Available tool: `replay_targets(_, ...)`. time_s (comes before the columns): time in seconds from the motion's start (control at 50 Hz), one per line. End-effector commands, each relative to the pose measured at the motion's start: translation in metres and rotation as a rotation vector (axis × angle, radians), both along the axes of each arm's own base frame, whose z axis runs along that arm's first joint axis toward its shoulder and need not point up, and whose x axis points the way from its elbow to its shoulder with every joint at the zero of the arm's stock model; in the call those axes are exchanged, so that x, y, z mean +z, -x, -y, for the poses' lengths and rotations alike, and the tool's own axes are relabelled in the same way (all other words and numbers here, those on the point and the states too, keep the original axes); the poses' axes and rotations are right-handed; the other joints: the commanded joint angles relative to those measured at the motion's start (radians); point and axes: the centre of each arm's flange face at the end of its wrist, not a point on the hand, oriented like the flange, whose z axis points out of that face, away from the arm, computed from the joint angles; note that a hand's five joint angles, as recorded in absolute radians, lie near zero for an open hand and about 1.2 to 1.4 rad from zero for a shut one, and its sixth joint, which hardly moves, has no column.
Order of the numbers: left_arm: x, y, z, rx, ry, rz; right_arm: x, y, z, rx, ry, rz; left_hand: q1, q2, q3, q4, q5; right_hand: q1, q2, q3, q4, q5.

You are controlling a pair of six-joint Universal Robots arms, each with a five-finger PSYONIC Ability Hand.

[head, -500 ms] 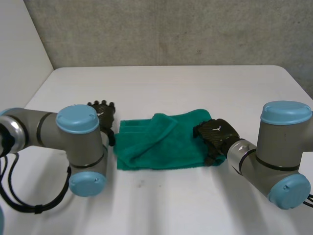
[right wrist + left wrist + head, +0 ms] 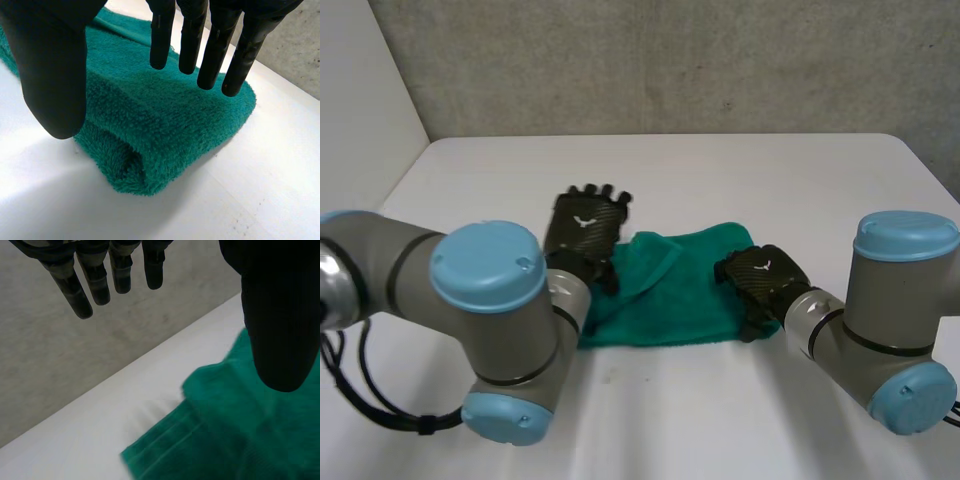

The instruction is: Fold the towel.

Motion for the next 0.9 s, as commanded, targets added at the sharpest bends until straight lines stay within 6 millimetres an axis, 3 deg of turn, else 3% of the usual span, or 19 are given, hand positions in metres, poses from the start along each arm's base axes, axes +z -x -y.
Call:
replay_targets(0.02, -0.036, 0.018, 0.005, -0.051, -0.057, 0.052, -0.004, 0.000, -0.001, -0.001, 0.011, -0.024, 0.040, 0.047, 0.038, 0.041, 0.026, 0.152, 0.083, 0.080, 0.078, 0.097)
replay_targets(0.1, -0.050, 0.023, 0.012, -0.050, -0.074, 0.072, -0.005, 0.000, -0.001, -0.003, 0.011, -0.028, 0.043, 0.050, 0.040, 0.044, 0.029, 0.152, 0.083, 0.080, 0.078, 0.097)
replay_targets(0.22, -0.054, 0.022, 0.029, -0.012, -0.064, 0.065, -0.006, 0.000, 0.000, -0.003, 0.011, -0.028, 0.090, 0.097, 0.087, 0.091, 0.076, 0.152, 0.083, 0.080, 0.078, 0.097)
replay_targets(0.34, -0.052, -0.018, 0.074, 0.214, -0.050, 0.071, -0.004, 0.001, 0.003, -0.012, 0.017, -0.026, 0.140, 0.147, 0.137, 0.141, 0.126, 0.158, 0.089, 0.086, 0.084, 0.103)
replay_targets(0.4, -0.051, -0.031, 0.081, 0.282, -0.050, 0.076, -0.004, 0.002, 0.004, -0.015, 0.019, -0.026, 0.140, 0.147, 0.137, 0.141, 0.126, 0.161, 0.092, 0.089, 0.086, 0.106)
replay_targets(0.56, -0.054, -0.051, 0.059, 0.315, -0.108, 0.126, -0.004, 0.001, 0.004, -0.015, 0.017, -0.027, 0.113, 0.120, 0.111, 0.114, 0.099, 0.190, 0.121, 0.119, 0.116, 0.135)
replay_targets(0.72, -0.041, -0.049, 0.024, 0.261, -0.116, 0.131, -0.009, 0.002, 0.005, -0.021, 0.009, -0.035, 0.043, 0.050, 0.040, 0.044, 0.029, 0.264, 0.194, 0.192, 0.189, 0.209)
replay_targets(0.9, -0.028, -0.051, 0.016, 0.262, -0.109, 0.089, -0.011, 0.007, 0.008, -0.060, 0.023, -0.076, 0.040, 0.047, 0.038, 0.041, 0.026, 0.284, 0.215, 0.213, 0.210, 0.229)
